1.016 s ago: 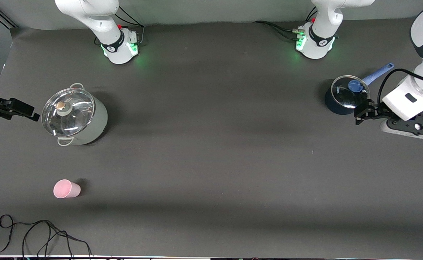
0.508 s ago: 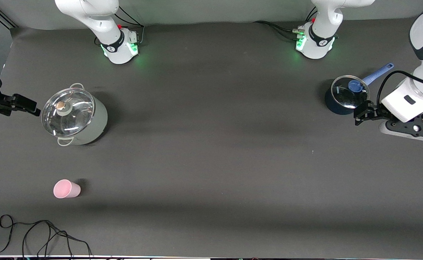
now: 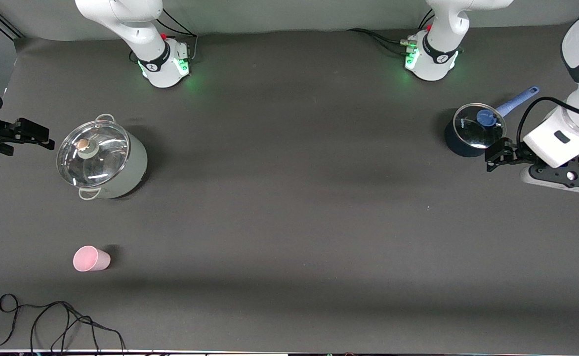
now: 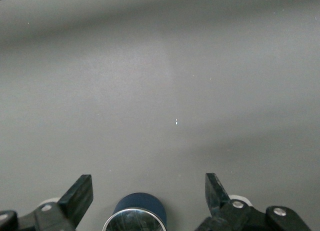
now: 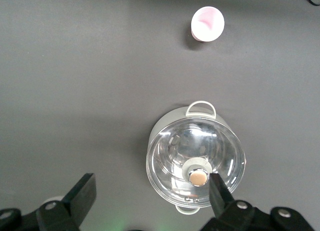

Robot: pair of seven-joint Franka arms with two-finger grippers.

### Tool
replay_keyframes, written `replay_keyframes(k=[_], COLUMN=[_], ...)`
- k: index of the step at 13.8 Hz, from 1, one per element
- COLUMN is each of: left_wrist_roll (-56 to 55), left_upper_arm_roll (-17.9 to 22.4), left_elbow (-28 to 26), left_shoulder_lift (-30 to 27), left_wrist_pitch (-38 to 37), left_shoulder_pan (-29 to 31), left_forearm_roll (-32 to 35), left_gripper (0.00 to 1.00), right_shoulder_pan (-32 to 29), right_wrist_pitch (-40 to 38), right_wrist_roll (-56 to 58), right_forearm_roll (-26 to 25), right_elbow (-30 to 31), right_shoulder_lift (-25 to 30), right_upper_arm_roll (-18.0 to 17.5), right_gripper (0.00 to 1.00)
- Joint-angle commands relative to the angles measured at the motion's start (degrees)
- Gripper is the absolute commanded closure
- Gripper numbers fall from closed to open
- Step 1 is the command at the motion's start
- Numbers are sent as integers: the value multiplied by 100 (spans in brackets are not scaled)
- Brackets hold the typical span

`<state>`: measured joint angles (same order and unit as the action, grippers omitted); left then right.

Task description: Transfer pink cup from left to right arm

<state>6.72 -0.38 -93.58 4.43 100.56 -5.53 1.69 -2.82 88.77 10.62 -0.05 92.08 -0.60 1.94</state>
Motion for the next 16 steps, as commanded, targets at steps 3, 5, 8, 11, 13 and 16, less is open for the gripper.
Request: replay_keyframes(k=[3,5,8,11,13,16], left_wrist_roll=[66,66,66,66,66,66], left_upper_arm_roll=[12,12,12,12,12,20], left_elbow=[112,112,112,112,112,112], left_shoulder_lift=[14,23,23,23,14,-3], left_wrist_pitch=[-150,-150,-142,-150,-229,-396], left_shoulder_pan=[0,0,0,0,17,52], left_forearm_roll=[-28,-28,-28,-28,-37,-37], left_gripper=[0,0,0,0,0,0], right_shoulder_pan=[1,1,1,10,10,10], right_wrist_pitch=[-35,-26,-26,-26,-17,-9], right_wrist_roll=[-85,-209,-306,-315,-315,-315], right_forearm_roll=[-75,-75,-57,-66,-66,-66], right_elbow=[99,99,91,82,73,73], right_shoulder_lift=[157,157,157,157,148,148], right_upper_arm_roll=[9,9,26,26,26,26], right_gripper=[0,0,0,0,0,0])
